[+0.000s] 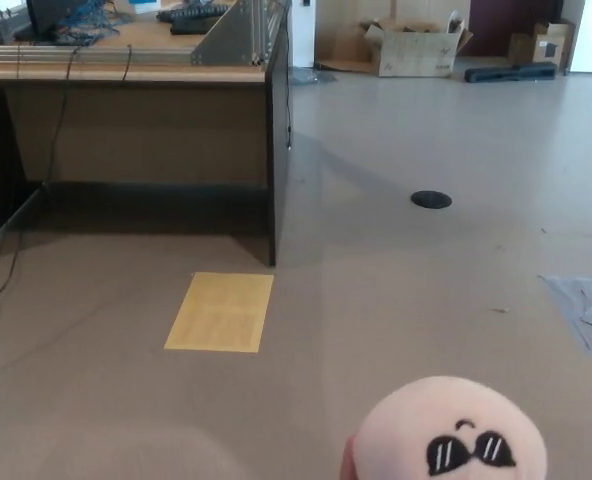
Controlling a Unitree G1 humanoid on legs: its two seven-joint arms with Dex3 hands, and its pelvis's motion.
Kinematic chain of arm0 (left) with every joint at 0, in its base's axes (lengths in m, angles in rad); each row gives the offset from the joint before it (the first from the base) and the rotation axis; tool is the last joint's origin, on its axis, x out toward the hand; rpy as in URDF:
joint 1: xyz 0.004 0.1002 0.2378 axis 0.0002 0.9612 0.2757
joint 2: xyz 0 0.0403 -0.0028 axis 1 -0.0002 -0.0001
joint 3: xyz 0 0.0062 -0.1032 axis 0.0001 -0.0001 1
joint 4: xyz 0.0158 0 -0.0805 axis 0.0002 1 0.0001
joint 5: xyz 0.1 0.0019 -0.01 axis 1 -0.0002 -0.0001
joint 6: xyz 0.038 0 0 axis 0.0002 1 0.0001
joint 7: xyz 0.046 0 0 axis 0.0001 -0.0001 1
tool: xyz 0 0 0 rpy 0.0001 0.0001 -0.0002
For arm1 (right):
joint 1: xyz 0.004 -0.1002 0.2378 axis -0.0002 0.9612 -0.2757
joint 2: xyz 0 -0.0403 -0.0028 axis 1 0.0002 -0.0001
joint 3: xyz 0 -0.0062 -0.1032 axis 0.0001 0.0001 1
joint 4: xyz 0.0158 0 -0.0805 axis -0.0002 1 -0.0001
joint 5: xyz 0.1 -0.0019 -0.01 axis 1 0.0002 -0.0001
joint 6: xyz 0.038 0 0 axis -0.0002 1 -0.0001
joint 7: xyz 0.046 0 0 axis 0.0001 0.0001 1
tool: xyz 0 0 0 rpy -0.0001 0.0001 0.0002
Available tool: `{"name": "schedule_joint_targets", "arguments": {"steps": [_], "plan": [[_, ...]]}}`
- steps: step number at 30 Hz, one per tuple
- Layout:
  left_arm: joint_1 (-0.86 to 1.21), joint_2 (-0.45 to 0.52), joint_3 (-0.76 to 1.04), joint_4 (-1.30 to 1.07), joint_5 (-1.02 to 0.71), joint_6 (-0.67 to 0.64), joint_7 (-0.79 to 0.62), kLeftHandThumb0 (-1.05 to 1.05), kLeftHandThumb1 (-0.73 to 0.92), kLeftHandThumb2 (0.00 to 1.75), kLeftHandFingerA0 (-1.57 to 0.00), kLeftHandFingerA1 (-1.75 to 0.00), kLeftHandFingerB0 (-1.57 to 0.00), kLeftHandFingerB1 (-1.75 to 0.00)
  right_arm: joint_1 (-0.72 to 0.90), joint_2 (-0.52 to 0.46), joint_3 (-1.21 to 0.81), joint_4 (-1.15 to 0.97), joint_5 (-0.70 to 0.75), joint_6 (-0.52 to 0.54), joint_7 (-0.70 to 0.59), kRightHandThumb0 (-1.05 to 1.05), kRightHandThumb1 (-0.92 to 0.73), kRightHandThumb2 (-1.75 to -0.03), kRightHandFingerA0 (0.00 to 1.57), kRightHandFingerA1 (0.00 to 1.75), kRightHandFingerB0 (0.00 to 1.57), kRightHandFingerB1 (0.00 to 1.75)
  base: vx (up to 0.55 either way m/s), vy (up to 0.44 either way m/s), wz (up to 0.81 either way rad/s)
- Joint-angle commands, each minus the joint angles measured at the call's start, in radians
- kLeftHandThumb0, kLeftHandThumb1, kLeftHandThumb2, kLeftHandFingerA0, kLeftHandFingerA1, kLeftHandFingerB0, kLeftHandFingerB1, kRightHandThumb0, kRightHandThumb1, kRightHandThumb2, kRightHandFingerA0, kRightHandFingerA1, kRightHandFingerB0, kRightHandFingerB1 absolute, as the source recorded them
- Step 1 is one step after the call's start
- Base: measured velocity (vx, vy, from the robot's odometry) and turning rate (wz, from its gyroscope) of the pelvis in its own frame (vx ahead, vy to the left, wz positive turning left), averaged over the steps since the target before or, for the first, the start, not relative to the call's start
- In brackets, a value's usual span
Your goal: The robot extends its left hand to pick up an emotional support dumpling from the palm of a person and brings its hand down by its side. Then it extends its arm again to hand the dumpling back to the person.
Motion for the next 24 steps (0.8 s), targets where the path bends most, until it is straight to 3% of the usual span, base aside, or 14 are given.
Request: {"name": "schedule_joint_targets", "arguments": {"steps": [1,6,7,10,11,14,15,16,22,23,24], "plan": [[0.038,0.01,0.051,-0.014,-0.093,-0.098,-0.115,-0.43,0.51,0.64,-0.17,-0.35,-0.15,-0.31,0.018,-0.016,-0.002,0.042,-0.01,-0.168,-0.047,-0.36,-0.66,-0.61,0.85,0.58,0.43,0.38,0.0,0.0,0.0],[-0.027,0.026,0.089,-0.146,-0.138,-0.111,-0.144,-0.51,0.45,0.66,-0.19,-0.38,-0.12,-0.33,-0.003,-0.01,-0.004,0.066,-0.003,-0.175,-0.044,-0.35,-0.66,-0.6,0.83,0.59,0.42,0.37,0.01,-0.001,0.02],[-0.049,0.04,0.092,-0.233,-0.17,-0.066,-0.175,-0.28,0.35,0.88,-0.02,-0.48,0.0,-0.47,-0.001,-0.013,0.003,0.07,-0.014,-0.186,-0.052,-0.36,-0.66,-0.6,0.83,0.57,0.42,0.37,-0.09,-0.007,0.07],[-0.076,0.063,0.093,-0.358,-0.194,-0.009,-0.208,-0.28,0.36,0.89,-0.02,-0.48,0.0,-0.47,0.003,-0.014,0.005,0.082,-0.018,-0.204,-0.058,-0.37,-0.65,-0.6,0.84,0.59,0.44,0.38,-0.02,-0.001,0.03],[-0.186,0.133,0.069,-0.447,-0.217,0.042,-0.283,-0.29,0.33,0.88,-0.01,-0.47,0.0,-0.47,0.003,-0.012,0.004,0.082,-0.013,-0.198,-0.051,-0.35,-0.67,-0.6,0.83,0.56,0.42,0.37,0.0,0.0,0.0],[-0.196,0.142,0.07,-0.474,-0.222,0.069,-0.295,-0.29,0.33,0.88,-0.01,-0.47,0.0,-0.47,0.0,-0.01,0.004,0.087,-0.013,-0.202,-0.051,-0.35,-0.67,-0.6,0.83,0.56,0.42,0.37,0.0,0.0,0.0],[-0.269,0.176,0.039,-0.518,-0.214,0.096,-0.33,-0.6,0.42,0.69,-0.11,-0.4,-0.07,-0.27,-0.005,-0.004,0.004,0.093,-0.013,-0.202,-0.054,-0.36,-0.66,-0.6,0.83,0.61,0.43,0.38,0.0,0.0,0.0],[-0.378,0.227,-0.009,-0.583,-0.202,0.136,-0.381,-0.6,0.42,0.69,-0.11,-0.4,-0.07,-0.27,-0.012,0.005,0.005,0.102,-0.013,-0.202,-0.058,-0.36,-0.66,-0.6,0.83,0.61,0.43,0.38,0.0,0.0,0.0],[-0.5,0.25,-0.122,-0.645,-0.182,0.191,-0.453,-0.62,0.41,0.74,-0.06,-0.33,-0.06,-0.27,-0.017,-0.006,0.002,0.102,-0.014,-0.199,-0.056,-0.35,-0.66,-0.6,0.84,0.59,0.43,0.38,0.0,0.0,0.0],[-0.534,0.259,-0.146,-0.698,-0.185,0.224,-0.465,-0.67,0.43,0.73,-0.12,-0.21,-0.11,-0.18,-0.027,-0.004,0.001,0.104,-0.013,-0.194,-0.055,-0.35,-0.65,-0.6,0.84,0.6,0.44,0.38,0.0,0.0,0.0],[-0.544,0.262,-0.154,-0.713,-0.186,0.234,-0.469,-0.67,0.43,0.73,-0.12,-0.21,-0.11,-0.18,-0.029,-0.003,0.001,0.105,-0.012,-0.193,-0.055,-0.35,-0.65,-0.6,0.84,0.6,0.44,0.38,0.0,0.0,0.0]]}}
